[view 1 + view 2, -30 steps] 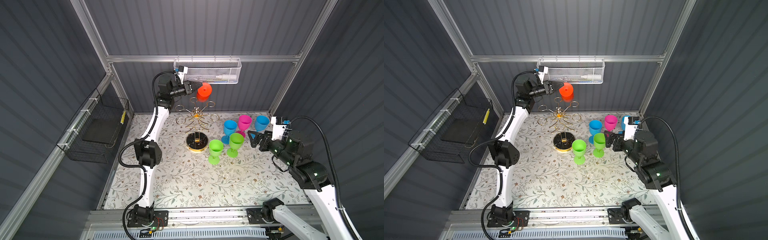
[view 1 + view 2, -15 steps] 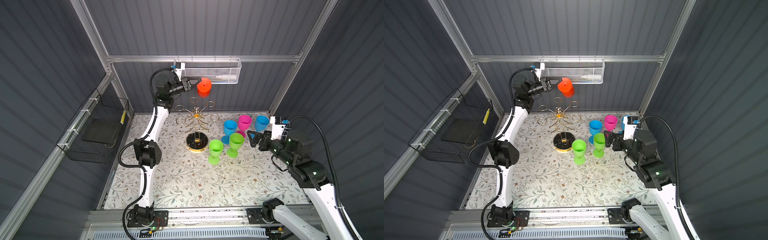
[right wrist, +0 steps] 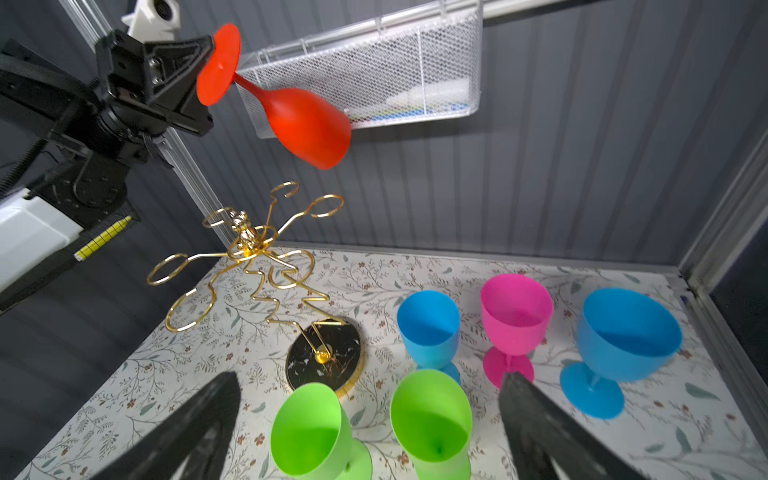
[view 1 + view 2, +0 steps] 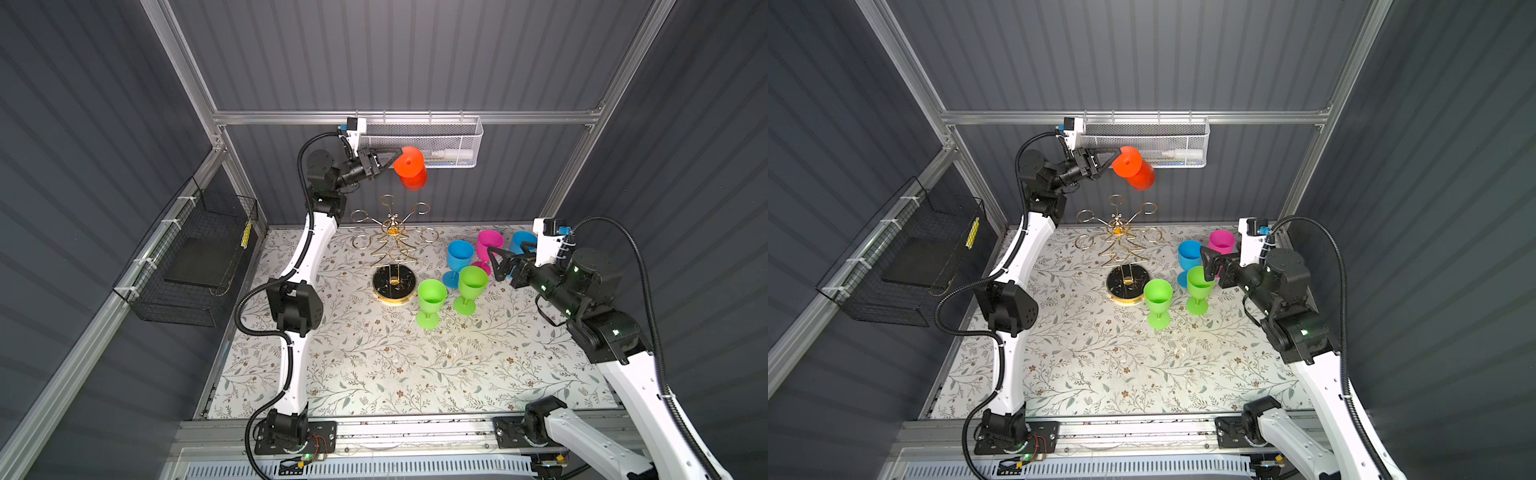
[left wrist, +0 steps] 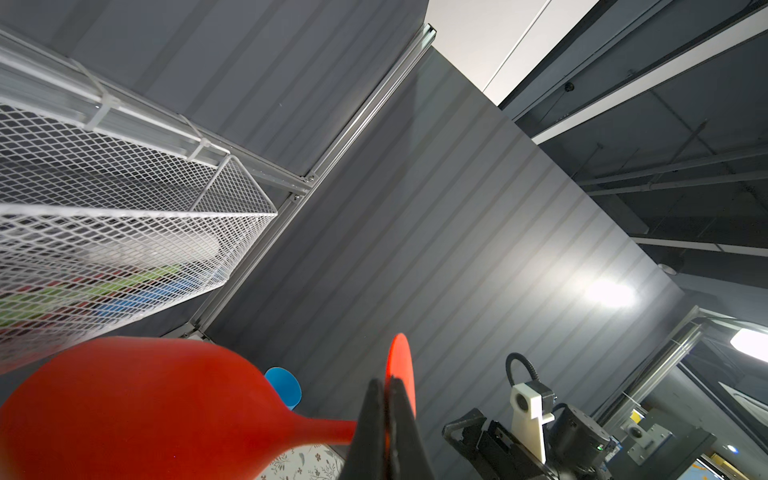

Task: Take the wine glass off the wine glass rack
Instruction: 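Raise the red glass with the left gripper while the right gripper rises, then move the right gripper up to the red glass bowl while the left holds the foot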

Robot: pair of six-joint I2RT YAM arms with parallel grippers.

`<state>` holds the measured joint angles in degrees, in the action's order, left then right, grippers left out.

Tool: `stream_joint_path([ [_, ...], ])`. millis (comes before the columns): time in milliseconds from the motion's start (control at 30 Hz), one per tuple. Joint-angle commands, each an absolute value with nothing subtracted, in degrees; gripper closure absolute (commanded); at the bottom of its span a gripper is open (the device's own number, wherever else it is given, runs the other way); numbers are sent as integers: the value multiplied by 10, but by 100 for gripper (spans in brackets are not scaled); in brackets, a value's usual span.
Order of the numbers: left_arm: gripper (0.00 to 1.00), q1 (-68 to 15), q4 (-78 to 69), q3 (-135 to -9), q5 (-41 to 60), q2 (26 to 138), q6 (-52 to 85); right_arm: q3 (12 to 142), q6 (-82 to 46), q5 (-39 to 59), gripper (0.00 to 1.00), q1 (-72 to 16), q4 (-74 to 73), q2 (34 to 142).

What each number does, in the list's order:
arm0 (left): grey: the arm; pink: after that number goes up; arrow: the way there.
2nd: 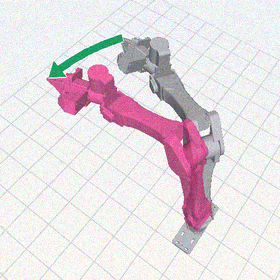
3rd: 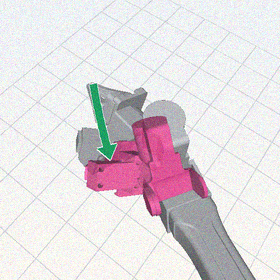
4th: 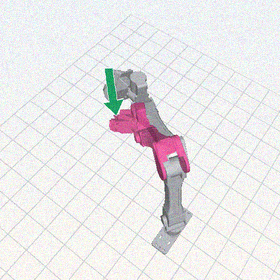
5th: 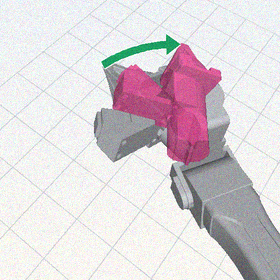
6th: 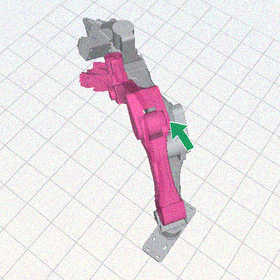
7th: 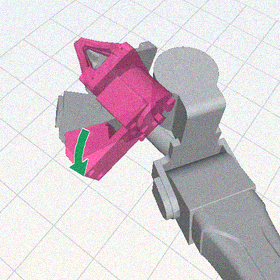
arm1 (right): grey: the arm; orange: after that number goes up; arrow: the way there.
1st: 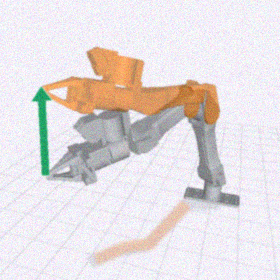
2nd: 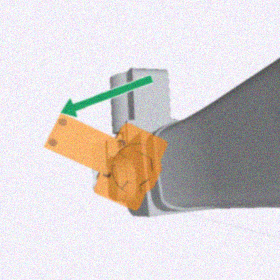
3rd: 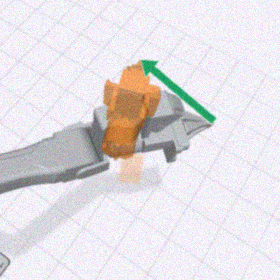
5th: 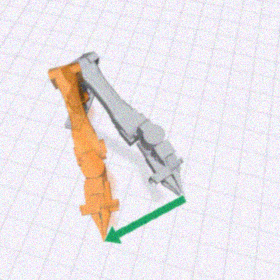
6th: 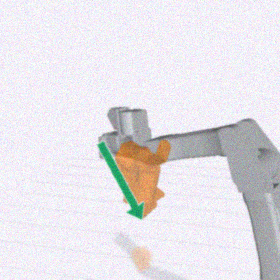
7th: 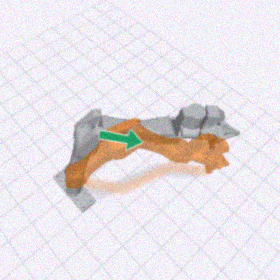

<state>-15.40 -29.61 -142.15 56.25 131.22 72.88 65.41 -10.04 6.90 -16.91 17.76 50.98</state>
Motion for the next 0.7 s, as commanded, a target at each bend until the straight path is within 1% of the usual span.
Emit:
stream_joint_path([
  [0, 100, -155, -358, -1418, 581, 1264, 788, 659, -63, 120, 1, -171, 88, 524],
  [133, 100, -155, -399, -1400, 590, 1256, 849, 654, -27, 169, 1, -175, 27, 541],
  [233, 100, -155, -433, -1391, 595, 1248, 893, 647, 9, 187, 1, -183, -16, 551],
  [333, 100, -156, -466, -1371, 599, 1236, 927, 653, 52, 219, 1, -192, -35, 568],
  [500, 100, -157, -521, -1294, 603, 1195, 965, 677, 100, 252, 1, -202, -51, 605],
  [667, 100, -159, -544, -1196, 601, 1139, 960, 712, 141, 276, 1, -218, -47, 650],
])
